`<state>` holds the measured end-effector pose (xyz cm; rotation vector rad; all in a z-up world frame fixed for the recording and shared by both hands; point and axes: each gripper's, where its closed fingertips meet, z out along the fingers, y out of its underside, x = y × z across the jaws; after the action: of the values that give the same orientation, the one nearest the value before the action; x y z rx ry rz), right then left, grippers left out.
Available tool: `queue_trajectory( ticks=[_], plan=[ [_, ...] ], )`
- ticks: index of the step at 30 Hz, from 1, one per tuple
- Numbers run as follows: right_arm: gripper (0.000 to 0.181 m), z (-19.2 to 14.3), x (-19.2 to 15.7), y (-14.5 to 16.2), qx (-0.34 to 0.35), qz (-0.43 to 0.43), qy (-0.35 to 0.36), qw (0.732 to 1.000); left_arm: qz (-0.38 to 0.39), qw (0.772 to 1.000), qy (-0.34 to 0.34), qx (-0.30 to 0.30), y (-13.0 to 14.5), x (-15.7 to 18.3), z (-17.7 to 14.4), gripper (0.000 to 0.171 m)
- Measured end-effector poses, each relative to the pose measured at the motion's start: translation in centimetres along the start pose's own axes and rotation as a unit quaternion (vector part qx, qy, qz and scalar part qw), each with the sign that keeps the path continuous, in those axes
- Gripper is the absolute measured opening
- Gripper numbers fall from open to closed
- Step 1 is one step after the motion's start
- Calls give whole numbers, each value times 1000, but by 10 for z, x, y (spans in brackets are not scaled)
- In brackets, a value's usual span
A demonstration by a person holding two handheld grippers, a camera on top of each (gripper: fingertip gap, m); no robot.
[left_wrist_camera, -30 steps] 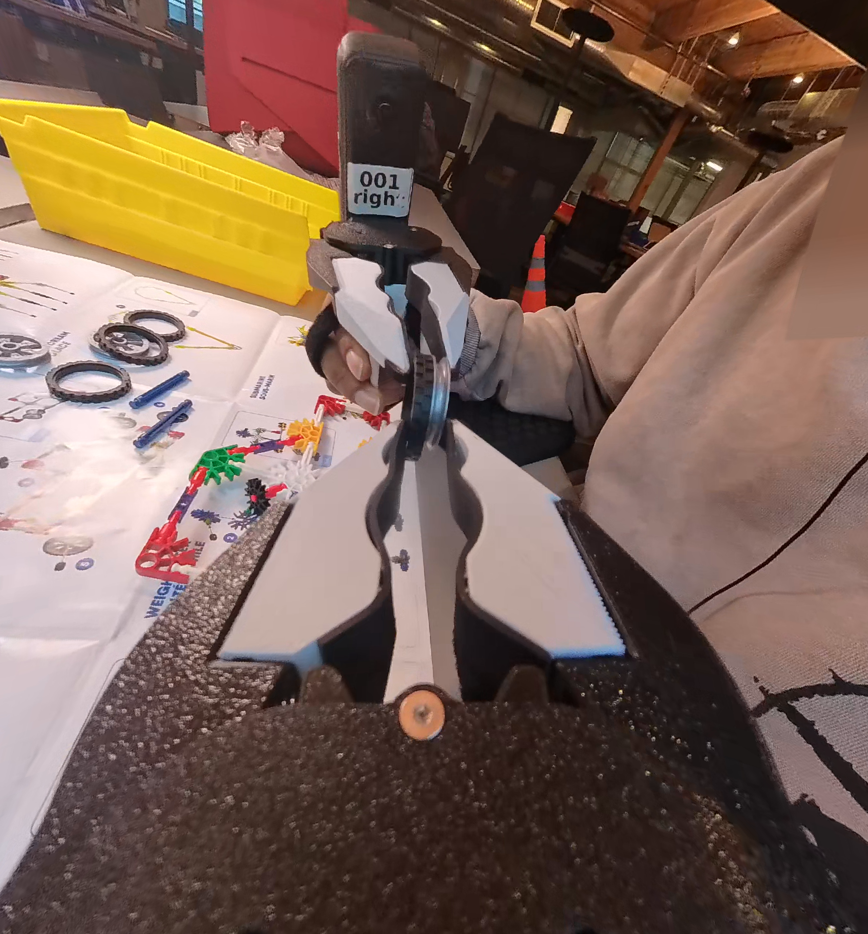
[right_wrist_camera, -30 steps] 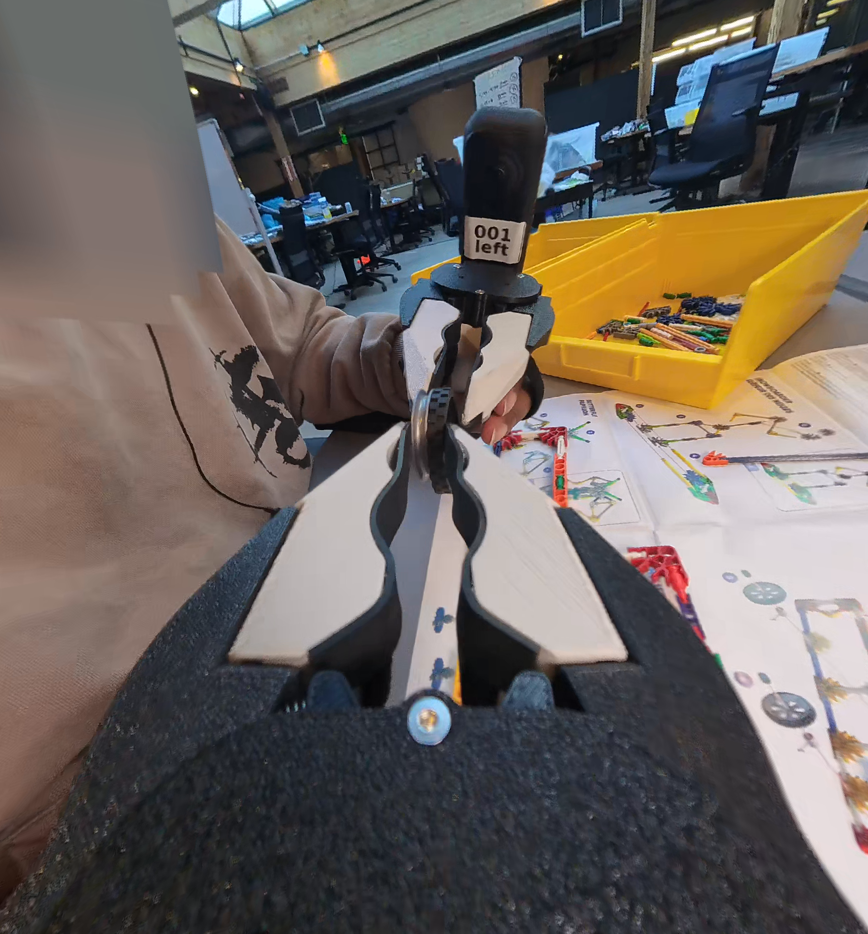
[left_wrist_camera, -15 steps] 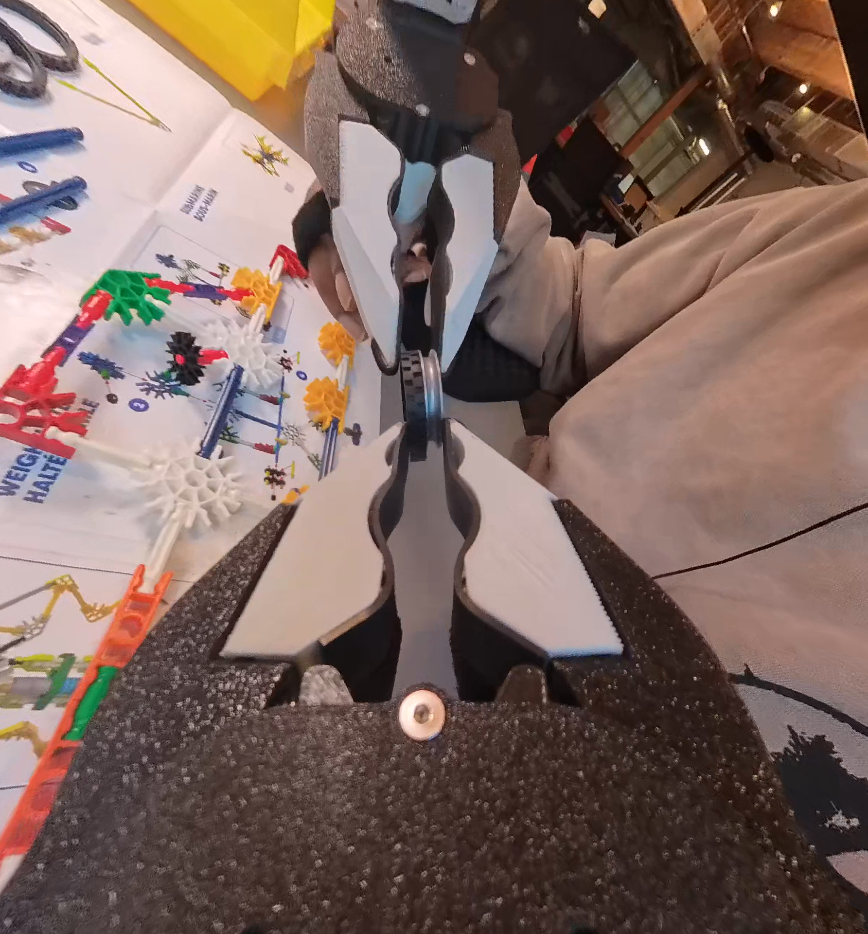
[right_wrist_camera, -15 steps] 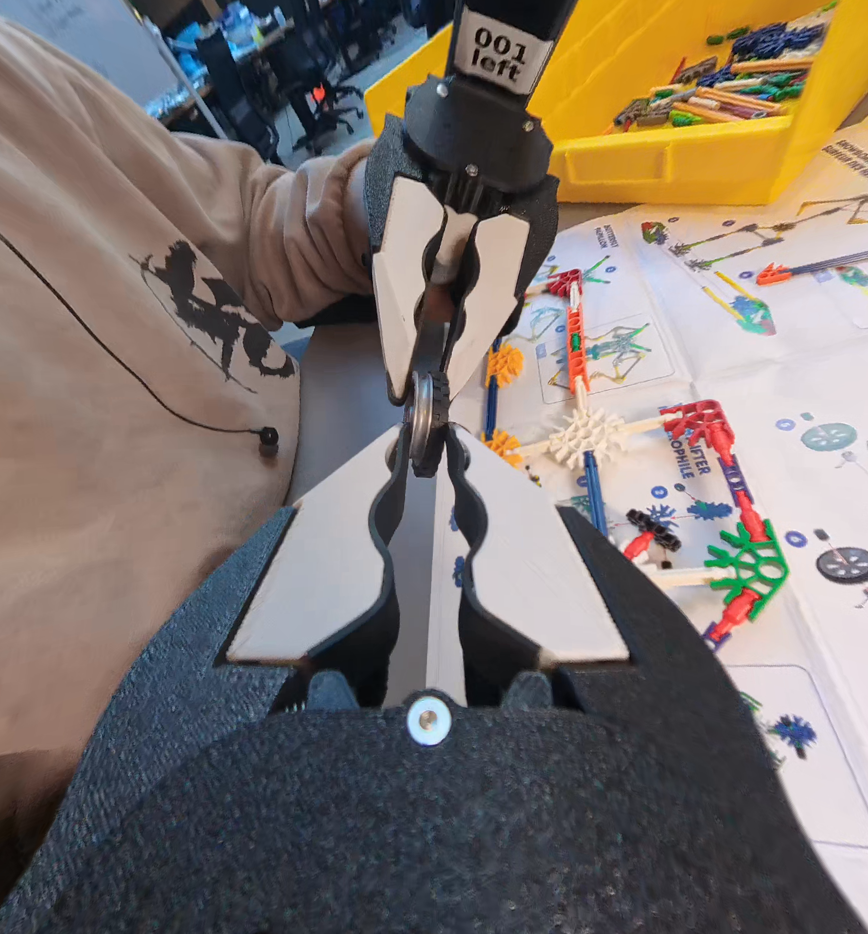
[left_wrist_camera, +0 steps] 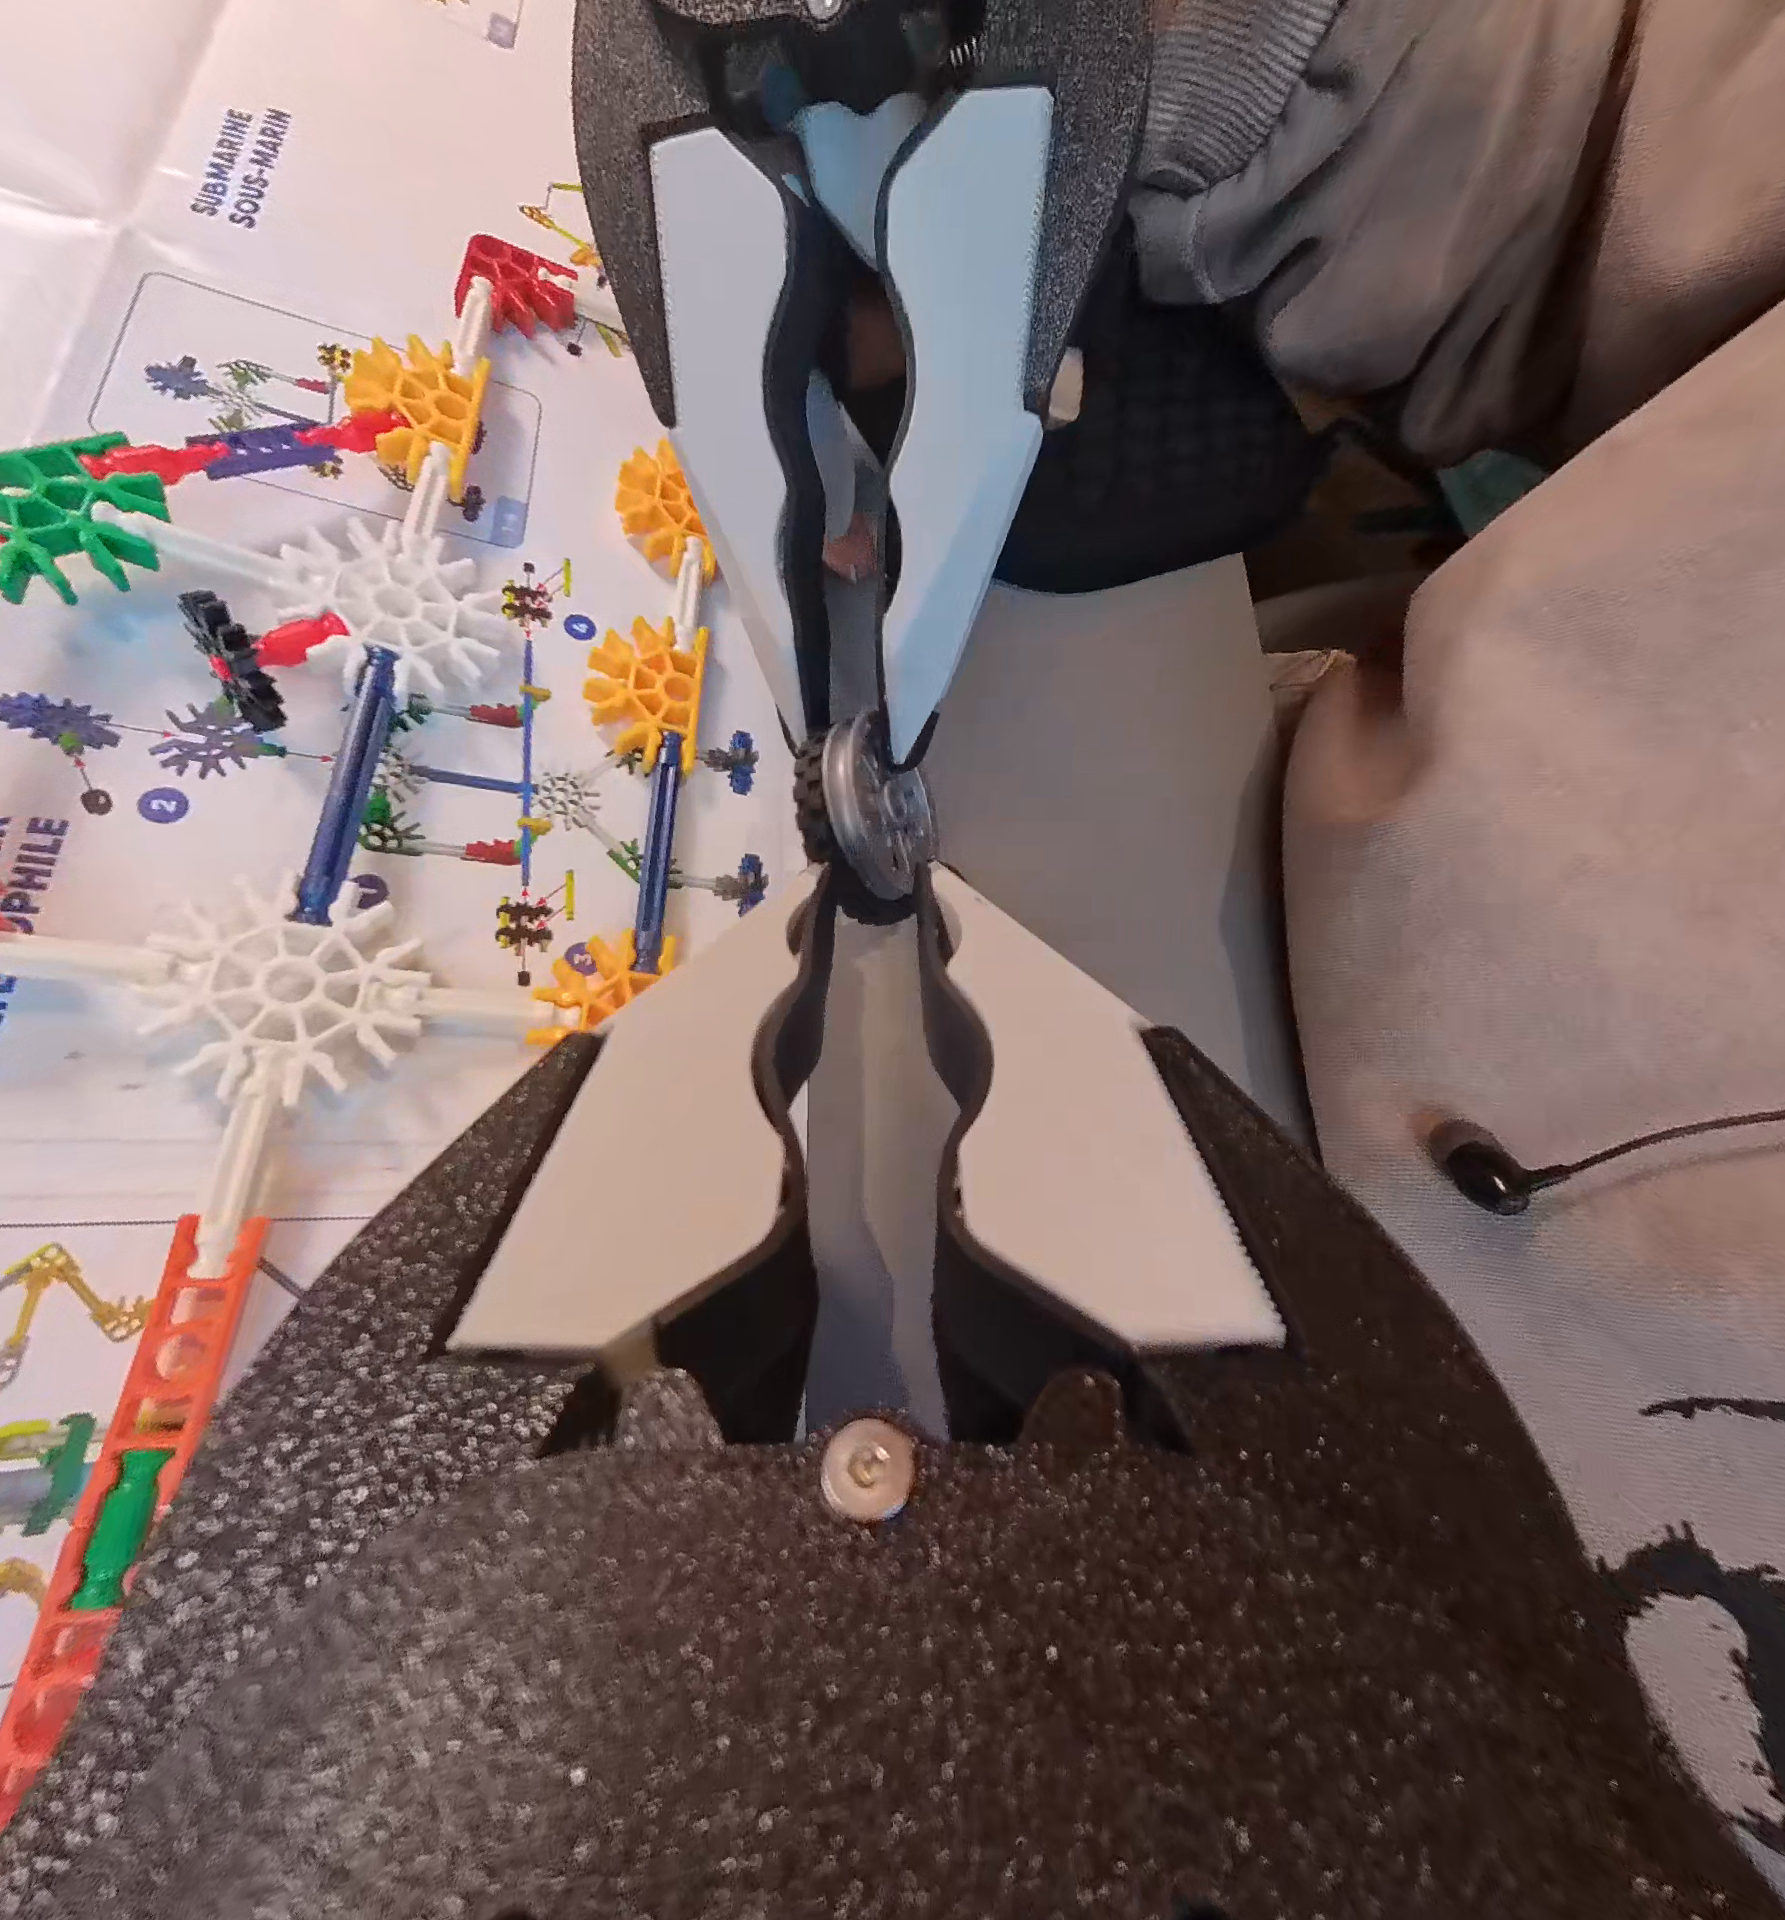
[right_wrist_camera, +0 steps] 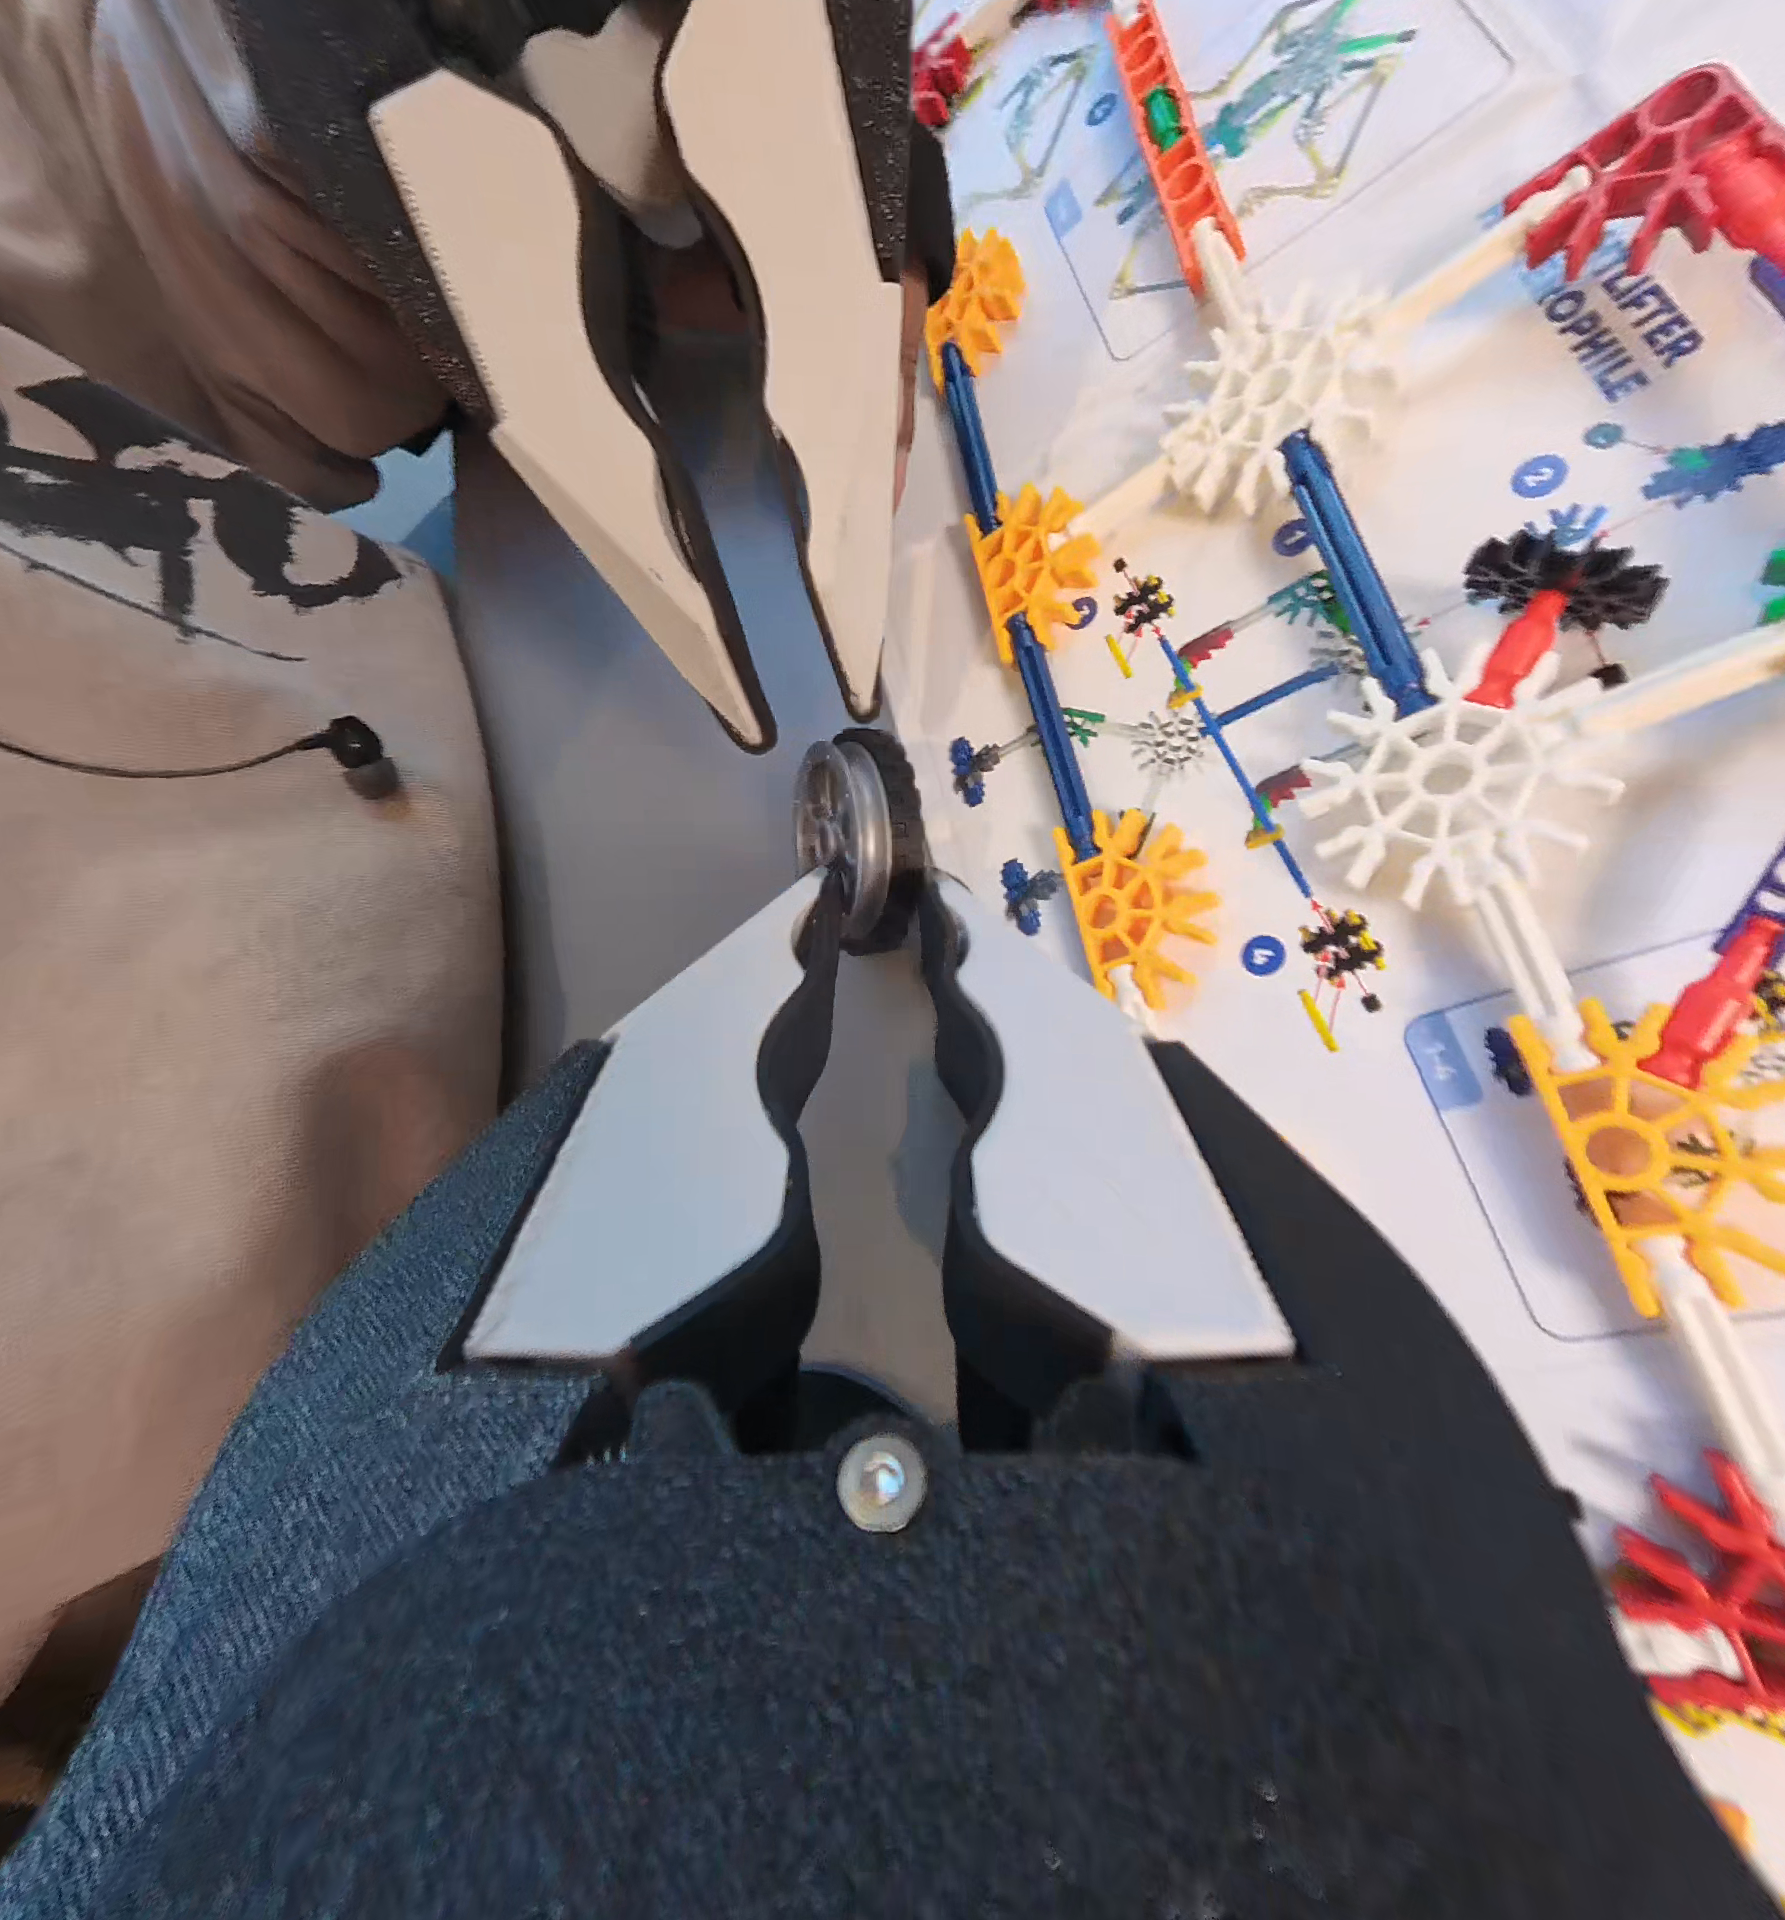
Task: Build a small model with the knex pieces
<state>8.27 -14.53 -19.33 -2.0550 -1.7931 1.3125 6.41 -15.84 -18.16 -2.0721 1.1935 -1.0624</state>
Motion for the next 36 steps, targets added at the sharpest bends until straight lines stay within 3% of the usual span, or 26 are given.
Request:
queue_trajectory(
  ticks=[3, 8, 13, 24, 36],
  plan=[
    [15, 1, 12, 3, -14, -12, 63, 998, 22, 999, -32, -20, 5, -5, 4, 14],
    [32, -6, 14, 1, -31, -91, 145, 985, 54, 995, -66, -43, 11, -10, 1, 16],
    [42, -2, -4, -8, -29, -158, 153, 975, 81, 992, -73, -58, 16, -9, 2, 19],
    [37, 11, 0, 1, -152, -244, 181, 941, 108, 987, -91, -69, 21, -12, 11, 18],
    [39, 15, 2, -1, -223, -174, 147, 948, 91, 992, -72, -59, 21, -10, 11, 18]
  ],
)
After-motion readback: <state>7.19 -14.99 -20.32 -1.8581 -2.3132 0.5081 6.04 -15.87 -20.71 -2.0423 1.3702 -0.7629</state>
